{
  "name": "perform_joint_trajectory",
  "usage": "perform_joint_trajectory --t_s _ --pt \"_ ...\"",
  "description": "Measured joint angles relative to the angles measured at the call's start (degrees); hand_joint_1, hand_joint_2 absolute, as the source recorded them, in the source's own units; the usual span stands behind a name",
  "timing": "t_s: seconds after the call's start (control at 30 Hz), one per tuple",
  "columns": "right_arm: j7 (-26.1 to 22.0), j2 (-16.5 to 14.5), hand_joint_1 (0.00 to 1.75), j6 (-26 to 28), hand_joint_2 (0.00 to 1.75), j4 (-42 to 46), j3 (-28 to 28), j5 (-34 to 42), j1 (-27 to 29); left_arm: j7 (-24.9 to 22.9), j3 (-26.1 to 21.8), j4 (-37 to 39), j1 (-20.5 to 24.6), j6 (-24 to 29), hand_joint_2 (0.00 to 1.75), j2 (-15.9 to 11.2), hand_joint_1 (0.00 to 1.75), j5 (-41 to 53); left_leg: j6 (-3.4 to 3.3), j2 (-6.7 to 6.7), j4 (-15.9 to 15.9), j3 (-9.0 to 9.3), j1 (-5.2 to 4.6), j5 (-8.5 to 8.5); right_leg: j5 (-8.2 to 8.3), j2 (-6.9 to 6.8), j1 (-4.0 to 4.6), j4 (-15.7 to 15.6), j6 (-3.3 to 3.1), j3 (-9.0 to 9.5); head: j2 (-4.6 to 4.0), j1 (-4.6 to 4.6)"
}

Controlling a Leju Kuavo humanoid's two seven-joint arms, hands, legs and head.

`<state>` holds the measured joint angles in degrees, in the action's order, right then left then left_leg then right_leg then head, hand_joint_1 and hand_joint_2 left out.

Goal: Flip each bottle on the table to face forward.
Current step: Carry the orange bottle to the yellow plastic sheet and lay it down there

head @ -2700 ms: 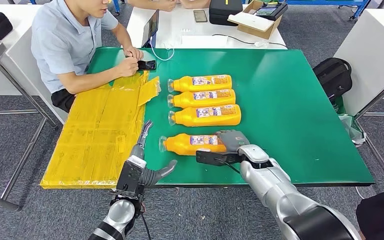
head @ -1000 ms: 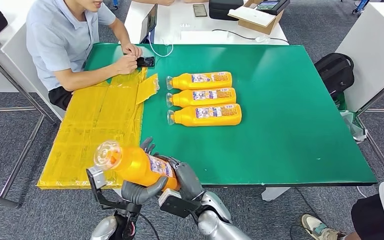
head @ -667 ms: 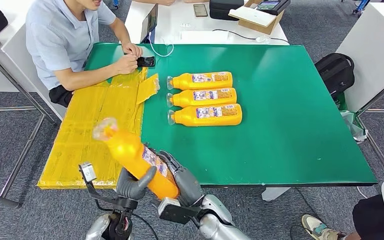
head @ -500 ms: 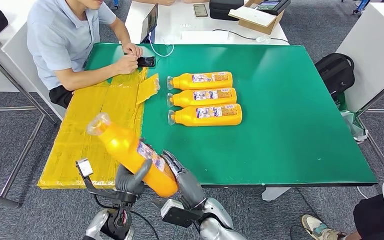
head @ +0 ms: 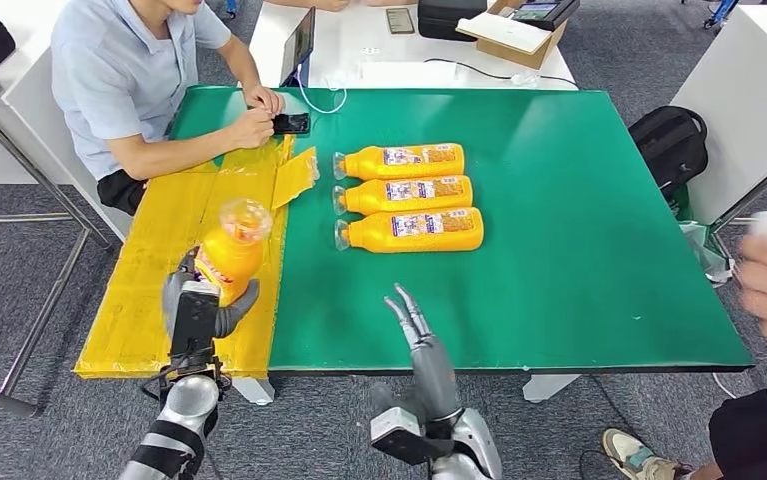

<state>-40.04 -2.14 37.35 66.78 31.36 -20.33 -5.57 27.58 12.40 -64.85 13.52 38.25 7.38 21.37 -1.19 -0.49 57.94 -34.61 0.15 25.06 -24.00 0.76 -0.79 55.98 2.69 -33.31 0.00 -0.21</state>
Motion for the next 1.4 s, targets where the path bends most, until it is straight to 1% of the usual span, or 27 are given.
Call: perform_joint_trajectory --t_s 0.07,0.2,0.3,0.37,0.43,0.5,0.57,0.63,0.7,0.8,0.87,1.0,1.1,1.17,1.23,1.3,1.4 --pt "0.00 0.26 0.00 -0.05 0.00 0.79 -0.91 -0.09 0.48 -1.85 -0.03 2.17 1.18 0.13 1.75 -0.30 1.75 2.96 -0.01 -0.03 0.01 -0.01 0.00 -0.01 0.00 -0.02 0.00 -0.01 0.00 -0.01 0.00 0.01" --pt "0.00 0.14 0.00 -1.61 0.00 1.66 -2.59 0.75 0.99 -8.40 0.02 10.14 5.98 -1.83 1.75 -0.83 1.75 13.32 -0.02 -0.09 0.01 0.00 0.00 -0.03 0.01 -0.10 0.01 0.00 0.00 0.02 0.00 -0.02" --pt "0.00 -0.19 0.00 -3.48 0.00 1.87 -3.15 1.56 0.99 -14.88 0.97 19.10 11.76 -5.99 1.75 -1.14 1.75 21.47 -0.02 -0.08 0.01 0.07 0.01 -0.07 0.01 -0.10 0.01 0.02 0.00 0.11 0.00 -0.01" --pt "0.00 -0.59 0.00 -4.35 0.00 1.87 -3.20 1.98 1.00 -19.47 1.93 25.05 16.19 -10.10 1.75 -1.47 1.75 25.08 -0.01 -0.08 0.01 0.15 0.00 -0.08 0.01 -0.10 0.01 0.05 0.00 0.20 0.00 -0.01" --pt "0.00 -0.98 0.00 -4.80 0.00 1.86 -3.19 2.43 1.15 -22.87 2.76 29.83 20.00 -14.41 1.75 -1.83 0.88 27.20 0.00 -0.05 0.00 0.27 0.00 -0.07 0.01 -0.08 0.01 0.08 0.00 0.28 0.00 -0.01" --pt "0.00 -1.15 0.00 -4.90 0.00 1.85 -3.19 2.84 1.45 -24.93 3.76 33.57 22.74 -17.29 1.75 -2.17 0.01 29.34 0.01 -0.01 0.00 0.34 0.00 -0.06 0.01 -0.06 0.01 0.10 0.00 0.32 0.00 -0.01" --pt "0.00 -1.18 0.00 -4.81 0.00 1.85 -3.19 3.41 1.84 -25.83 4.70 36.43 24.33 -18.79 1.75 -2.53 0.00 30.72 0.03 0.05 0.00 0.36 0.01 -0.06 0.02 -0.01 0.02 0.13 -0.01 0.30 0.00 -0.01" --pt "0.00 -1.17 0.00 -4.69 0.00 1.85 -3.19 4.22 2.25 -25.22 5.17 38.31 25.17 -20.31 1.75 -2.93 0.00 30.53 0.04 0.09 0.00 0.38 0.01 -0.07 0.02 0.02 0.03 0.16 -0.01 0.27 0.00 -0.01" --pt "0.00 -1.14 0.00 -4.61 0.00 1.84 -3.19 5.01 2.47 -23.14 5.21 39.42 25.89 -22.86 1.75 -3.18 0.00 28.45 0.06 0.07 0.00 0.38 0.02 -0.09 0.02 0.01 0.04 0.18 -0.01 0.27 0.00 -0.01" --pt "0.00 -1.08 0.00 -4.67 0.00 1.81 -3.17 5.99 2.52 -19.01 4.32 40.10 27.13 -28.20 1.75 -3.45 0.00 23.84 0.07 -0.03 0.00 0.38 0.02 -0.10 0.01 -0.04 0.03 0.20 -0.02 0.31 0.00 -0.02" --pt "0.00 -0.97 0.00 -4.73 0.00 1.76 -3.09 6.44 2.52 -17.21 3.80 40.19 27.66 -30.50 1.75 -3.64 0.00 23.04 0.08 -0.10 0.00 0.36 0.02 -0.12 0.00 -0.10 0.02 0.20 -0.02 0.33 0.00 -0.01" --pt "0.00 -0.71 0.00 -4.48 0.00 1.62 -2.62 6.97 2.52 -14.91 3.34 39.64 27.65 -30.87 1.75 -3.72 0.00 22.33 0.06 -0.13 0.00 0.34 -0.01 -0.15 0.00 -0.13 -0.01 0.19 -0.02 0.33 0.00 0.00" --pt "0.00 -0.47 0.00 -4.05 0.00 1.40 -2.14 7.18 2.50 -10.43 1.57 37.21 26.26 -29.93 1.75 -3.43 0.00 17.10 0.03 -0.12 0.01 0.30 -0.04 -0.17 0.01 -0.13 -0.02 0.19 -0.01 0.29 0.00 0.00" --pt "0.00 -0.40 0.00 -2.99 0.87 1.21 -1.97 7.00 2.49 -6.12 -0.47 33.21 23.97 -28.99 1.75 -2.61 0.00 10.92 0.03 -0.10 0.01 0.26 -0.06 -0.17 0.01 -0.13 -0.04 0.18 0.00 0.25 0.00 -0.01" --pt "0.00 -0.39 0.00 -1.12 1.75 1.08 -1.87 5.98 2.49 -2.33 -2.91 27.56 20.93 -29.01 1.75 -1.27 0.00 3.04 0.03 -0.10 0.01 0.20 -0.07 -0.17 0.01 -0.12 -0.05 0.18 0.00 0.20 0.00 0.00" --pt "0.00 -0.51 0.00 0.78 1.75 1.01 -2.23 2.54 2.58 0.28 -4.99 21.00 17.39 -29.40 1.75 0.14 0.00 -5.17 0.02 -0.07 0.01 0.14 -0.07 -0.14 0.01 -0.11 -0.05 0.17 0.00 0.13 0.00 0.01" --pt "0.00 -1.22 0.00 2.10 1.75 1.19 -4.79 -6.90 3.19 3.83 -6.50 9.86 11.41 -29.32 1.75 2.07 0.00 -16.63 0.04 -0.02 0.01 0.06 -0.07 -0.08 0.00 -0.08 -0.04 0.16 0.00 0.01 0.00 -0.02"
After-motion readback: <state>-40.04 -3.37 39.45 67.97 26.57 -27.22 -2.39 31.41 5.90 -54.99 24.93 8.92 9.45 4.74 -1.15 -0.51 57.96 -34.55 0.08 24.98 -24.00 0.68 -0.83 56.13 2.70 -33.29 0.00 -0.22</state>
